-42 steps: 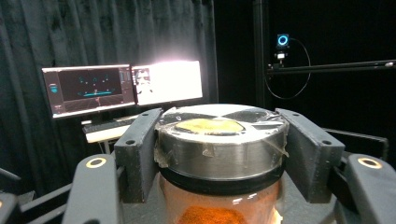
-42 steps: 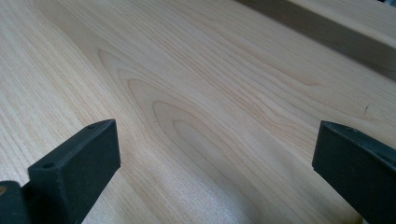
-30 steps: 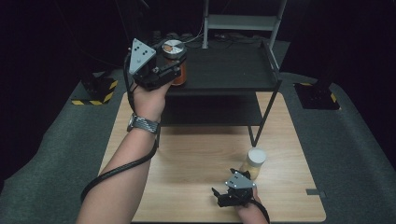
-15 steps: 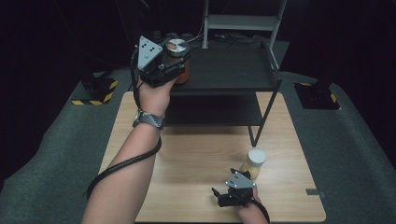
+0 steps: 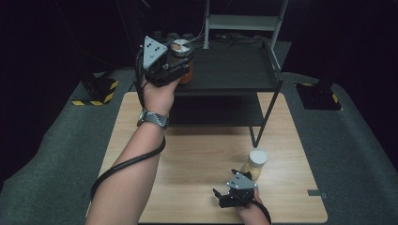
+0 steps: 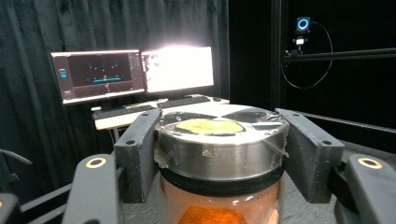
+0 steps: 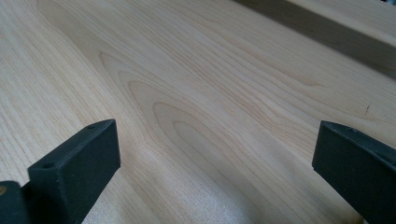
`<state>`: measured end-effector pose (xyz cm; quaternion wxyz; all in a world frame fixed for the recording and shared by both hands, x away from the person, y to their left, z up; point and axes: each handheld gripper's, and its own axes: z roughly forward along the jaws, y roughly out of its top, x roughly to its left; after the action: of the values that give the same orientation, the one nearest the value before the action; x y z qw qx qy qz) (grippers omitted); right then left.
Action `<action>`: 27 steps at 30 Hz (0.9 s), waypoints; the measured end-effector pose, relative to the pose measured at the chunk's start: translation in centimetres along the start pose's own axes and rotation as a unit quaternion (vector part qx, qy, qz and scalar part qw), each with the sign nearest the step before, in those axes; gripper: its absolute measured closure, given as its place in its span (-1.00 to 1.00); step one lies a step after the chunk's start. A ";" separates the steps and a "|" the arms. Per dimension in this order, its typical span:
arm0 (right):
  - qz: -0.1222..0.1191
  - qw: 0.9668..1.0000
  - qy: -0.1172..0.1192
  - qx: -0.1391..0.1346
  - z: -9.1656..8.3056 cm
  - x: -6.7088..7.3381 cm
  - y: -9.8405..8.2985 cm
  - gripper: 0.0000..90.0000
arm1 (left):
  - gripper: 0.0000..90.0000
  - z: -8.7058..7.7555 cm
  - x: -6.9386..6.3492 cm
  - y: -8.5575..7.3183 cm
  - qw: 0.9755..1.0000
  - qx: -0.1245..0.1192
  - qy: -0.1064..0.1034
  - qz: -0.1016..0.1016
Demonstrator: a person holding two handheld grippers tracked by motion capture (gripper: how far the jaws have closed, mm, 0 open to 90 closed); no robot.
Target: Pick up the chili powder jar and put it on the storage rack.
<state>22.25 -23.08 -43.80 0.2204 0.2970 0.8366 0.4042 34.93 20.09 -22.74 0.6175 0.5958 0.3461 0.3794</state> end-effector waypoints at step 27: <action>-0.001 1.000 -0.002 0.002 0.0 0.1 0.1 -1.00 | -0.69 -0.3 -0.3 0.3 1.000 0.009 0.016 -0.019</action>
<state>22.23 -23.00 -43.76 0.2216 0.2972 0.8374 0.4017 34.48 19.94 -22.46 0.6139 0.5881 0.3708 0.3738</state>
